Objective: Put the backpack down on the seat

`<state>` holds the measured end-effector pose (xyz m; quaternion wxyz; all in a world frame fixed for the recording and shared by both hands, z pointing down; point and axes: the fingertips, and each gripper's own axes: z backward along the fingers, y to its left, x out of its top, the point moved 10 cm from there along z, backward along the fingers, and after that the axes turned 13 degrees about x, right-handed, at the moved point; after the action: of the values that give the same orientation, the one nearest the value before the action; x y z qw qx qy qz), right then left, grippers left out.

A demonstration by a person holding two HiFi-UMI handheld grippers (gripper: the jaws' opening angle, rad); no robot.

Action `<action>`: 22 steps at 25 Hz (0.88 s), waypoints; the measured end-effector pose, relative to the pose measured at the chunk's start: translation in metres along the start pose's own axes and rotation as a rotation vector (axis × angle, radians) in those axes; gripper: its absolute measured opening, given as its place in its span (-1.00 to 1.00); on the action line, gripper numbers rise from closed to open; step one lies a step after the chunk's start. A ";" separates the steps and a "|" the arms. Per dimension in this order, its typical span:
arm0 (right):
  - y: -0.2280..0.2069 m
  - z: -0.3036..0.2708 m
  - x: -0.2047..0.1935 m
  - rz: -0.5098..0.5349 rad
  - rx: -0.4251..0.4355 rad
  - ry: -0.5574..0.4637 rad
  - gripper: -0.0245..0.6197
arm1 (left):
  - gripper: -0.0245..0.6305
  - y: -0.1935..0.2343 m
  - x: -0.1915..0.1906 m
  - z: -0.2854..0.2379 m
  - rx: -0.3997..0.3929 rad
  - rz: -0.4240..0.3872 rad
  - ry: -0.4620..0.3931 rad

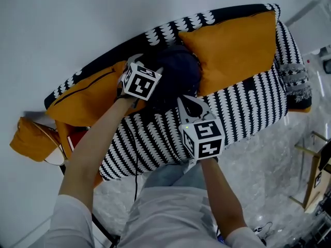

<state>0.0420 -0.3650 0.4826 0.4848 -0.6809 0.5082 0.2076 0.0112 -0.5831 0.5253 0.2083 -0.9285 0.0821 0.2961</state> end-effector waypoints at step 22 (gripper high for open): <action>0.026 0.075 0.041 0.131 0.113 -0.007 -0.92 | -0.10 -0.052 0.018 0.144 0.006 0.278 -0.110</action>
<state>0.0509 -0.3198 0.4059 0.5096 -0.6170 0.5608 0.2124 -0.0342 -0.4739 0.4263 0.1725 -0.8899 0.1992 0.3724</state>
